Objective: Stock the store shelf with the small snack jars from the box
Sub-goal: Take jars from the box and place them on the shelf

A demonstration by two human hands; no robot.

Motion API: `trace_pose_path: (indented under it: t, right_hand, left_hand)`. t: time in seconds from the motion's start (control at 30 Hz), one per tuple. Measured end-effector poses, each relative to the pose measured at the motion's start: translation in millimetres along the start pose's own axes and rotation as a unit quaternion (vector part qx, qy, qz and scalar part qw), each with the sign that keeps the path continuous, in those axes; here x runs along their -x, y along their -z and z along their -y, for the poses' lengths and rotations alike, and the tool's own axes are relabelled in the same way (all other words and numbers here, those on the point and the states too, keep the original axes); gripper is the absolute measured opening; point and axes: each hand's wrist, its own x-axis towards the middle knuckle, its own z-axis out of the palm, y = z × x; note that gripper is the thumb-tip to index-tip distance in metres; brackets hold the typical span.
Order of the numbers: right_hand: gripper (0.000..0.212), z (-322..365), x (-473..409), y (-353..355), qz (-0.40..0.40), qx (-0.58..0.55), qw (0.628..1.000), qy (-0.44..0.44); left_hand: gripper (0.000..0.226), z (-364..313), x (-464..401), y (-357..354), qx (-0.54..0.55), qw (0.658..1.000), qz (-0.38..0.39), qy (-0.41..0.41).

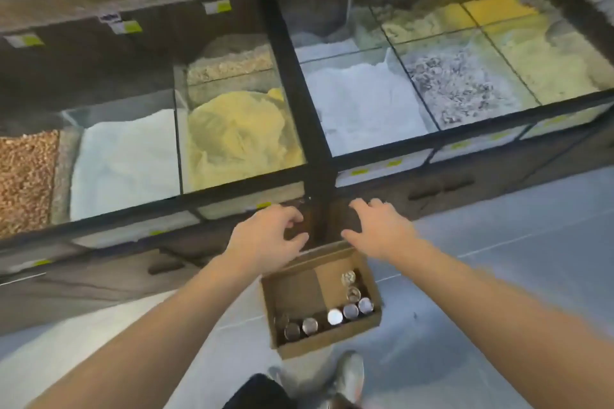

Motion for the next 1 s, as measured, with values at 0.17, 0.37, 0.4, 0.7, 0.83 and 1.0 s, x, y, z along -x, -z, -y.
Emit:
trace_pose_path:
  t: [0.17,0.37,0.4,0.7,0.83,1.0]
  right_hand:
    - [0.046,-25,-44,-98,0.086,-0.039,0.996,-0.011]
    - [0.059,-53,-102,-241,0.157,-0.008,0.987,-0.019]
    - [0.059,-59,-110,-267,0.154,-0.011,0.988,-0.018]
    - [0.057,-100,-196,-489,0.188,-0.044,0.980,-0.051]
    - [0.051,-115,-225,-563,0.198,-0.047,0.978,-0.044]
    - [0.061,-122,-248,-636,0.228,-0.036,0.972,-0.046]
  left_hand:
    - [0.042,40,-23,-99,0.057,0.996,0.042,0.063]
    - [0.040,100,-62,-236,0.062,0.988,0.055,0.134]
    - [0.040,112,-70,-263,0.057,0.986,0.064,0.142]
    - [0.044,196,-128,-497,0.049,0.980,0.111,0.161]
    - [0.046,231,-142,-581,0.046,0.977,0.136,0.156]
    - [0.043,264,-145,-664,0.070,0.966,0.163,0.188]
